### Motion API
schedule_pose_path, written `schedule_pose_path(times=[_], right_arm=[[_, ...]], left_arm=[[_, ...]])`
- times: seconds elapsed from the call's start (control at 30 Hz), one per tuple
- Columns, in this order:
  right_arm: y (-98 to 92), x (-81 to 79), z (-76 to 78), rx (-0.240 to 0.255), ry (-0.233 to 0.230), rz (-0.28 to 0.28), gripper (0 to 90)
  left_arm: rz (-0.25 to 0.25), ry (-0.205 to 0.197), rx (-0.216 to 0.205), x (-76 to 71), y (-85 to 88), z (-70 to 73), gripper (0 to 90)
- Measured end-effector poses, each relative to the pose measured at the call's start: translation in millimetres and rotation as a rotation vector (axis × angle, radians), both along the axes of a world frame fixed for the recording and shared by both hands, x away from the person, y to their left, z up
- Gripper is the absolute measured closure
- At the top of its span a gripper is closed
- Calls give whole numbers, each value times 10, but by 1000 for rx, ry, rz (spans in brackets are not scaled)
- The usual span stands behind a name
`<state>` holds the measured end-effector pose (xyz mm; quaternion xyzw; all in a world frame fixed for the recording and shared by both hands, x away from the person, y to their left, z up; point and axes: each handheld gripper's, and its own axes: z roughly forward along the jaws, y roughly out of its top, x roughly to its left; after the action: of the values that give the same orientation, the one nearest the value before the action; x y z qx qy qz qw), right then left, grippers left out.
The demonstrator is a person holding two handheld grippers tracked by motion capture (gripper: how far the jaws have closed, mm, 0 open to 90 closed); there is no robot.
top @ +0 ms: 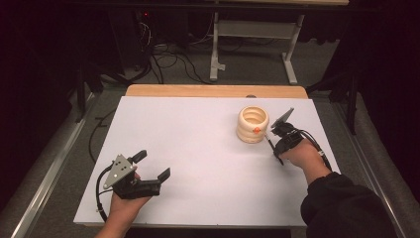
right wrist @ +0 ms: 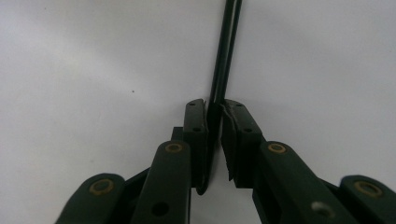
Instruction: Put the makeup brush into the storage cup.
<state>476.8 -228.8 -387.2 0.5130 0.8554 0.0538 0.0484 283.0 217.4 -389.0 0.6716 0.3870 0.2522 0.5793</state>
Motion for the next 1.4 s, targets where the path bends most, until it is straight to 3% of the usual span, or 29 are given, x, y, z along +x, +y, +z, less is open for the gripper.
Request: schedule_pose_path(times=[0.37,0.7,1.4], right_arm=[[8,0,5,6,8,-63,847],[-13,-6,22,-22,-20,-75,859],[-172,-108,131,-18,-25,-86,860]], left_arm=[[1,1,5,-1,-4,1,15],[1,1,7,0,-6,1,15],[2,-1,9,-1,-16,-2,15]])
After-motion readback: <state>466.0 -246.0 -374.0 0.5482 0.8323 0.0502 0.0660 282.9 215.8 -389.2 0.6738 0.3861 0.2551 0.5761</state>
